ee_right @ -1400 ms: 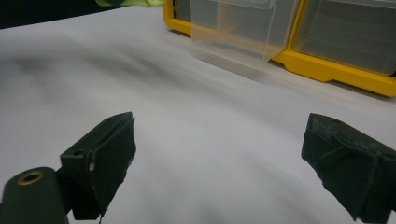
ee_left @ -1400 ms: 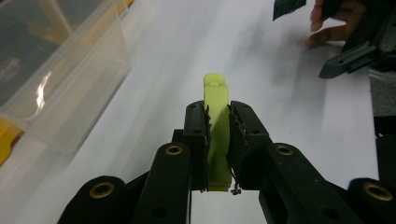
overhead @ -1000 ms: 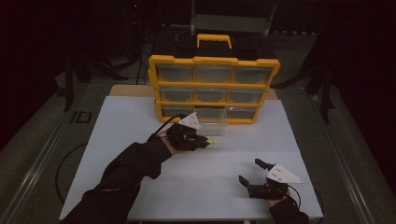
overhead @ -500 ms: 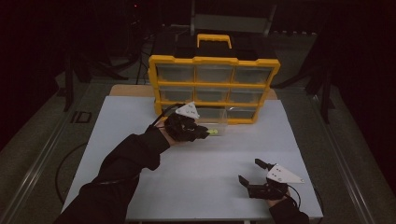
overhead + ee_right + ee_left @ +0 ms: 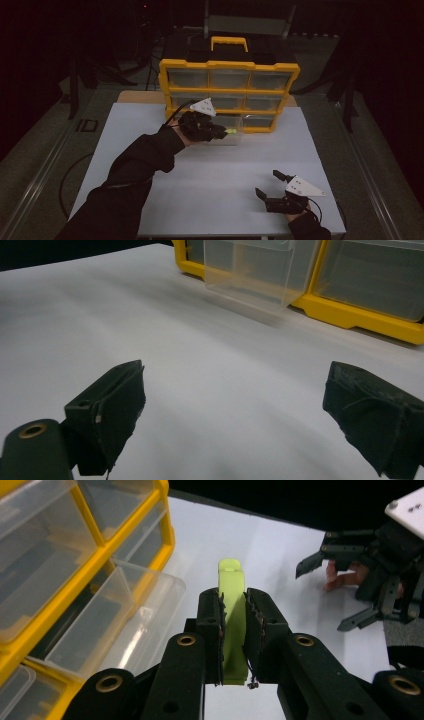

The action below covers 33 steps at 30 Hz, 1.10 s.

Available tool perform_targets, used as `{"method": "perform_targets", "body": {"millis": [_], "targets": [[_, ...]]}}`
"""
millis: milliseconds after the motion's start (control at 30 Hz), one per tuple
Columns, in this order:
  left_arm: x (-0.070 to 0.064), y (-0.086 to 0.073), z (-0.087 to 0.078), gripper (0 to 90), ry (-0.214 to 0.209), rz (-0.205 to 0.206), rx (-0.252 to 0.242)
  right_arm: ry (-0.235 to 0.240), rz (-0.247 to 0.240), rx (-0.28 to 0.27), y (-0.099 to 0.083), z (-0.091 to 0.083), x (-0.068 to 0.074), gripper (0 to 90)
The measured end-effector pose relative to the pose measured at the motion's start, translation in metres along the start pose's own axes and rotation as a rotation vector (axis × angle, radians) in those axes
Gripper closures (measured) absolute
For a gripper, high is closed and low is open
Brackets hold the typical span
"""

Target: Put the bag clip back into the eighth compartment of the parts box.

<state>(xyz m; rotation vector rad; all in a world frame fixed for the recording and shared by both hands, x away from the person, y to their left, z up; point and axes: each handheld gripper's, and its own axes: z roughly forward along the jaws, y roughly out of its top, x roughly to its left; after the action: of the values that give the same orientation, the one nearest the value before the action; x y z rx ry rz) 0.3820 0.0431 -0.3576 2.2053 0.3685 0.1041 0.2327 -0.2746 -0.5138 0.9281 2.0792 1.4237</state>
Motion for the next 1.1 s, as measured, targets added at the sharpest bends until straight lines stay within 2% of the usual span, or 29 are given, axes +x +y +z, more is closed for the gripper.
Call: {"method": "perform_targets", "body": {"millis": [233, 367, 600, 1100], "targets": [[0.007, 0.005, 0.0, 78.9, -0.001, -0.007, -0.02, 0.001, -0.001, -0.002, 0.0, 0.0, 0.0, 9.7], [0.013, 0.01, -0.001, 79.0, -0.005, -0.026, -0.044, 0.002, 0.0, -0.002, 0.0, 0.0, 0.0, 9.7], [0.02, 0.016, 0.002, 78.9, 0.015, -0.029, -0.043, 0.002, 0.0, -0.002, 0.0, 0.0, 0.0, 9.7], [0.035, 0.023, 0.01, 78.9, 0.03, -0.071, -0.111, 0.006, 0.003, -0.002, 0.0, 0.0, 0.0, 9.7]]}}
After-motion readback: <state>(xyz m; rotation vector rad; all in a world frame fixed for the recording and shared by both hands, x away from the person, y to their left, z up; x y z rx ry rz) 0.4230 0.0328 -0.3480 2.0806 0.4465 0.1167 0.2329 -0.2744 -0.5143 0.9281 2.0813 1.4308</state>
